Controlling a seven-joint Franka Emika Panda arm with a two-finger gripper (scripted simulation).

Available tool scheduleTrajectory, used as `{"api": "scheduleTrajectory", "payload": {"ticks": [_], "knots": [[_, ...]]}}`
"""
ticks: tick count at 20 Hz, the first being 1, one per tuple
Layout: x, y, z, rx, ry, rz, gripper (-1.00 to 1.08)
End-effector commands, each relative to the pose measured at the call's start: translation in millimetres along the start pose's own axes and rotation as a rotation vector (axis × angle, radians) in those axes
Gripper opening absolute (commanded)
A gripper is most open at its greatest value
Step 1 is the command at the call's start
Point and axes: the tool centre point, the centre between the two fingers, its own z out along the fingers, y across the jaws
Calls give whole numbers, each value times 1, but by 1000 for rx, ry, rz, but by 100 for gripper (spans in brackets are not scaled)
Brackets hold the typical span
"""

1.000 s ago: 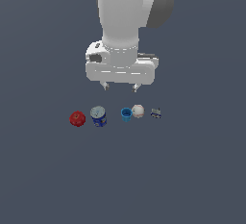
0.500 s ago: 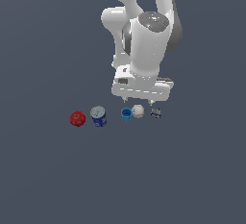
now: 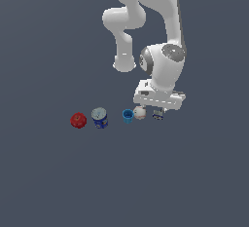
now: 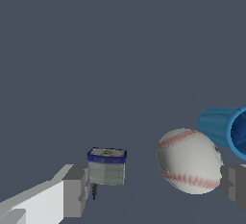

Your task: Pick up a designated object from a clutter of objects.

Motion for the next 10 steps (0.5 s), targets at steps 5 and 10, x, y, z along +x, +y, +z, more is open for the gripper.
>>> {"api": "scheduleTrajectory", "payload": {"ticks": [5, 10], "knots": [[-36, -28, 38, 11, -7, 28, 100], [-53, -38, 54, 17, -12, 40, 100]]}}
